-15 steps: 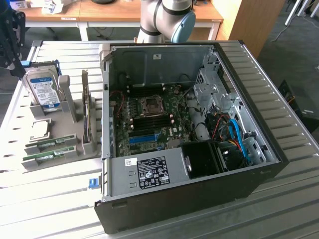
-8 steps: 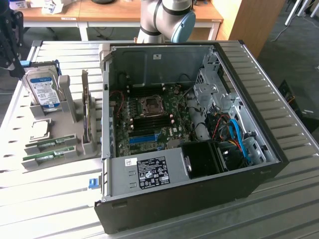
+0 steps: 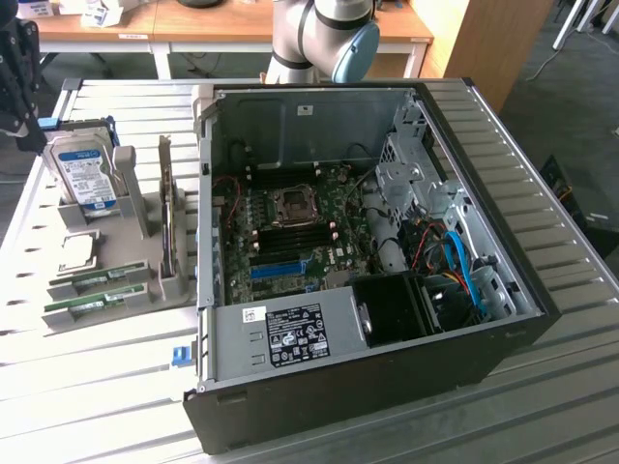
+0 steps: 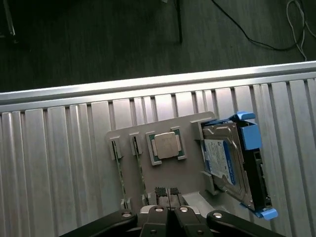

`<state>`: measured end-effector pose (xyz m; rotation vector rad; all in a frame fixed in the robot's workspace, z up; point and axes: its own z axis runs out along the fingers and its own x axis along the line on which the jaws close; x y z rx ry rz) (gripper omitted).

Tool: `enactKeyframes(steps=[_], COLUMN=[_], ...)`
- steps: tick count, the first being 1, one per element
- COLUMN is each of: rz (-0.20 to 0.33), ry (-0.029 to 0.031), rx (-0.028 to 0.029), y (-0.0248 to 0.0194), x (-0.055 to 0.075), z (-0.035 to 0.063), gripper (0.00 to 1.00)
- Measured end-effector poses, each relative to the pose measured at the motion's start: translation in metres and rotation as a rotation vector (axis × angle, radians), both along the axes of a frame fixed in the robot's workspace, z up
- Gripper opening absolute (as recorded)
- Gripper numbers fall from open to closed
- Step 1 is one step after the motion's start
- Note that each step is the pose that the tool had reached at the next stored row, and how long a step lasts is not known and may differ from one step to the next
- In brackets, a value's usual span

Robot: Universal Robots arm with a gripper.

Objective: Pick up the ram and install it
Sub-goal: 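Pick up the ram and move it above insertion slot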

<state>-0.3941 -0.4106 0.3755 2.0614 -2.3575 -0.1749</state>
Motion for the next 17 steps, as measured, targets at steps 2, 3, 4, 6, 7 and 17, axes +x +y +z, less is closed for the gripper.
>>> enactKeyframes(steps=[2,3,4,6,7,17], rz=[0.017,0.02,0.02,0.02,0.02,0.021], ry=[0.0,-0.0001,-0.0002,-0.0001,-0.0001,-0.034], rx=[-0.0001,0.0,0.0,0.0,-0.0001,-0.0003], y=[-0.0001,-0.0001,-0.0001,-0.0001,-0.0001,-0.0001], x=[-0.0001,-0.0001,0.0,0.0,0.0,0.0], z=[0.0001,0.0,0.0,0.0,0.0,-0.0001], gripper=[0.11,0.11,0.11,0.11,0.11,0.11])
